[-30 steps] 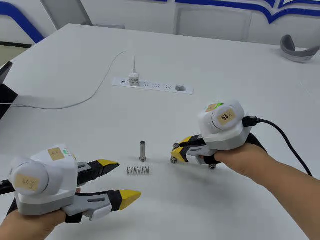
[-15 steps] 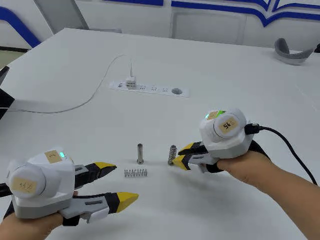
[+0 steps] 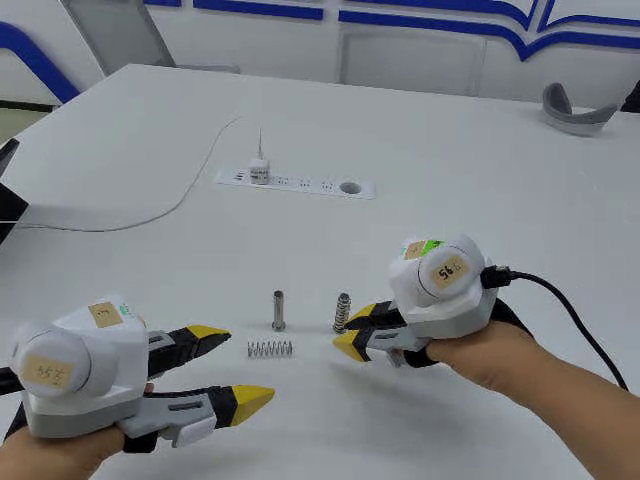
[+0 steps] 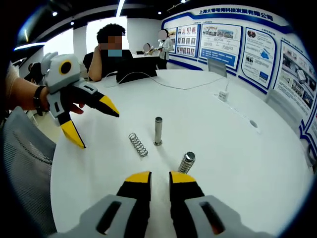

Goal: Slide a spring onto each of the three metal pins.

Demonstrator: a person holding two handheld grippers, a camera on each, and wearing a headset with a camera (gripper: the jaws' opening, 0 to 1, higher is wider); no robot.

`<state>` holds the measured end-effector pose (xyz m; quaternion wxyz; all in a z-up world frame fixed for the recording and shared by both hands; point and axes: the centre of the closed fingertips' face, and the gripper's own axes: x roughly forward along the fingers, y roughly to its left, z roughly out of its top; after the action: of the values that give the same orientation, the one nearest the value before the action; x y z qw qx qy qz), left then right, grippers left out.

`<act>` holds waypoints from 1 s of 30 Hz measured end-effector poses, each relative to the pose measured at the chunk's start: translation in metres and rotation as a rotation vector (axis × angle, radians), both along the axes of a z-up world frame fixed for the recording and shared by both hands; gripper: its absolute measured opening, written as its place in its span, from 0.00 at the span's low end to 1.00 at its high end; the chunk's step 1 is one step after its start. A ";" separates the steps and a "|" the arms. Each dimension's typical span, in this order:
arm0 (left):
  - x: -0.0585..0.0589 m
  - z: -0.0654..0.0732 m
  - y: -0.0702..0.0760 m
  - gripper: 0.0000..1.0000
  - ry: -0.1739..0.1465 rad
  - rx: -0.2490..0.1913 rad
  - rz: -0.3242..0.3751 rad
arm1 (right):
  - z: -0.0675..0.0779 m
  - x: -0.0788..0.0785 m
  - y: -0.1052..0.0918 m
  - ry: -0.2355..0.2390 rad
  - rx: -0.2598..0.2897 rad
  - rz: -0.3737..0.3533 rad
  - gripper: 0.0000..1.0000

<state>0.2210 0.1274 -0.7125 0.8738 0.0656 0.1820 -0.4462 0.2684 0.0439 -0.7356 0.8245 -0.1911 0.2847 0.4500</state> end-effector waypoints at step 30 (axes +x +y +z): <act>0.001 -0.003 0.004 0.52 0.009 0.012 0.015 | -0.011 -0.001 0.055 -0.018 -0.039 0.199 0.19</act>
<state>0.2219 0.1319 -0.7158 0.8759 0.0677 0.1891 -0.4388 0.2677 0.0987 -0.7463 0.7744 -0.2387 0.2656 0.5223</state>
